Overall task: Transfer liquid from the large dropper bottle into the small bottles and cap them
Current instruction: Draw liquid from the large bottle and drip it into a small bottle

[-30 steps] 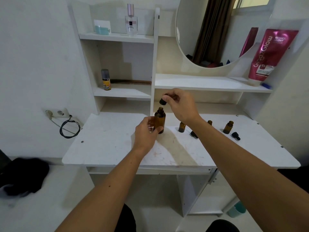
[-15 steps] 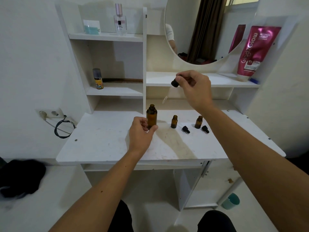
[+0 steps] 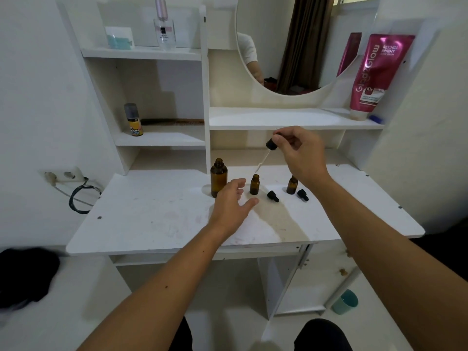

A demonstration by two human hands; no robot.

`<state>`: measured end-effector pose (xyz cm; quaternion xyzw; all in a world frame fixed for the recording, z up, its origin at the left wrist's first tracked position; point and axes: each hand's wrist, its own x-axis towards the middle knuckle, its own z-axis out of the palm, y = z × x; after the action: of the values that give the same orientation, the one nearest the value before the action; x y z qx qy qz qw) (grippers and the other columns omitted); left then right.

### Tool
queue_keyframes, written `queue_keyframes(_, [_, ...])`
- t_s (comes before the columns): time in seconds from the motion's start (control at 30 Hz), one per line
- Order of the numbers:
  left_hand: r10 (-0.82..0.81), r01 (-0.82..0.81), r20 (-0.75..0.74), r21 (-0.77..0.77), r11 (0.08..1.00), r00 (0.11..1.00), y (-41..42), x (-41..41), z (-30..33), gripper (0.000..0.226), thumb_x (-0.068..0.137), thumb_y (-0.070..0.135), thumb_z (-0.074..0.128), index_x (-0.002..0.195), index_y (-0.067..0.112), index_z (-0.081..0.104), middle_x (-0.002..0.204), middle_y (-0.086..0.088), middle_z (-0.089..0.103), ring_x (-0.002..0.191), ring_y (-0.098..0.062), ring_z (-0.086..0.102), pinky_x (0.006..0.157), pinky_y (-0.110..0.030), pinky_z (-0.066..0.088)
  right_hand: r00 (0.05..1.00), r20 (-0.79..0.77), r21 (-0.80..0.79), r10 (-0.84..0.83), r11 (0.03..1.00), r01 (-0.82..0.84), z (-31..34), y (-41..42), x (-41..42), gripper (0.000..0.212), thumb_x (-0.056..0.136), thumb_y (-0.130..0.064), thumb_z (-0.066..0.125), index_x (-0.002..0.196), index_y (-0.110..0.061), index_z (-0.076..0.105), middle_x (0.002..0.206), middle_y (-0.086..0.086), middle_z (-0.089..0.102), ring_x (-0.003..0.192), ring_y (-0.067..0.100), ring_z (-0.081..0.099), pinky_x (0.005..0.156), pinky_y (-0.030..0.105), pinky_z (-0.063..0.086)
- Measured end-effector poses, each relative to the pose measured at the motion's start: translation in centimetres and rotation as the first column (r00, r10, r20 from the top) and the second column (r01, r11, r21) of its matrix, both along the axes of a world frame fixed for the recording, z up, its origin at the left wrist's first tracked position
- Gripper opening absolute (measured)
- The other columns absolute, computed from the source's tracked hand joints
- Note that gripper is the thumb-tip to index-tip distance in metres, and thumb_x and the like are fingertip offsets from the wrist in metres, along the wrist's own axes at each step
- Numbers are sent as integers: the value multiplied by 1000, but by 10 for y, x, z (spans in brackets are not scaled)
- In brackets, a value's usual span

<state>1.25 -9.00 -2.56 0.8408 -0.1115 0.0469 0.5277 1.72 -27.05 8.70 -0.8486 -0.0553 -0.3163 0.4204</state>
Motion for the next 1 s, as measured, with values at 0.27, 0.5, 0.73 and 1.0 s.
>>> queue_keyframes(0.27, [22,-22,56,4,1000,998,-23,26,-1,47,92,22,76,136,17,59,126,2,69,108,-9,65,97,-24,54,1000,-18,-54,17,998,-18,-21,-1,9,16,98,-20,73,111,-11,78,93,-9,74,83,-17,64,80,3,48])
queue_keyframes(0.5, [37,-36,73,-7,999,997,-25,36,-5,32,94,16,74,125,15,65,112,4,72,100,-9,68,92,-20,55,995,-99,-49,29,998,-34,-31,3,15,10,97,-20,74,101,-14,80,91,-9,76,82,-4,67,78,6,50])
queue_keyframes(0.73, [30,-28,86,-15,999,996,-23,37,-8,29,94,15,74,122,15,67,108,6,72,98,-8,68,91,-21,56,991,-131,-64,37,997,-45,-37,6,19,8,97,-18,73,99,-14,80,84,-16,72,78,-7,66,74,4,48])
queue_keyframes(1.0, [30,-30,93,7,1000,995,-23,37,-9,27,95,14,72,122,16,66,105,10,69,98,-8,68,92,-19,54,990,-136,-78,44,995,-55,-36,11,21,7,97,-16,73,97,-14,79,81,-19,71,74,-12,63,70,3,47])
